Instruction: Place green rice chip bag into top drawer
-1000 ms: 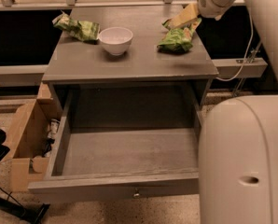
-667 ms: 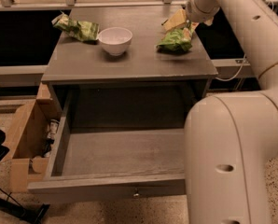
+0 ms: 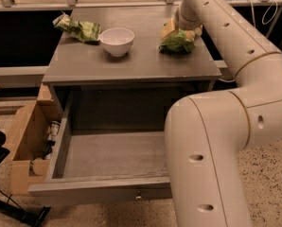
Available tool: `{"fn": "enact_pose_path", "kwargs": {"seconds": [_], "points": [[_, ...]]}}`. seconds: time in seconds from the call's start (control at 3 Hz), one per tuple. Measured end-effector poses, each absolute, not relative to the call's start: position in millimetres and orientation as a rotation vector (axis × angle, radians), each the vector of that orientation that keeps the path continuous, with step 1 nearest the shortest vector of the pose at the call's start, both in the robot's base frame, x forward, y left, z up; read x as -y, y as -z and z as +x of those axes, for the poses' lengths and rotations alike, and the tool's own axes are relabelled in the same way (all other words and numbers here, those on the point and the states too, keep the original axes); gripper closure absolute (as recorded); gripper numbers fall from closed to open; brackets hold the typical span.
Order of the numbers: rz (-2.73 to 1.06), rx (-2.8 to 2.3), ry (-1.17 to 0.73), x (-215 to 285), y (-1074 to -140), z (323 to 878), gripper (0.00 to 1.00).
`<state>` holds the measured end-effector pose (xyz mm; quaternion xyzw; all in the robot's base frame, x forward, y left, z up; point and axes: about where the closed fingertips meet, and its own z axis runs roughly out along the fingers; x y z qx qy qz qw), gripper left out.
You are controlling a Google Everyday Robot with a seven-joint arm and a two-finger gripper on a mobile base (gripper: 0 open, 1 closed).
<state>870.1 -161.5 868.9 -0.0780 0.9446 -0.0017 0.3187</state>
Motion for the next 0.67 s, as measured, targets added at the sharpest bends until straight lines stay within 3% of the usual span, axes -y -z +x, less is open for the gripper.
{"fn": "enact_pose_path", "kwargs": {"seconds": [0.33, 0.67], "points": [[-0.183, -2.500, -0.005, 156.5, -852.1, 876.8, 0.40], [-0.180, -2.504, -0.020, 154.5, -846.7, 878.7, 0.71]]}}
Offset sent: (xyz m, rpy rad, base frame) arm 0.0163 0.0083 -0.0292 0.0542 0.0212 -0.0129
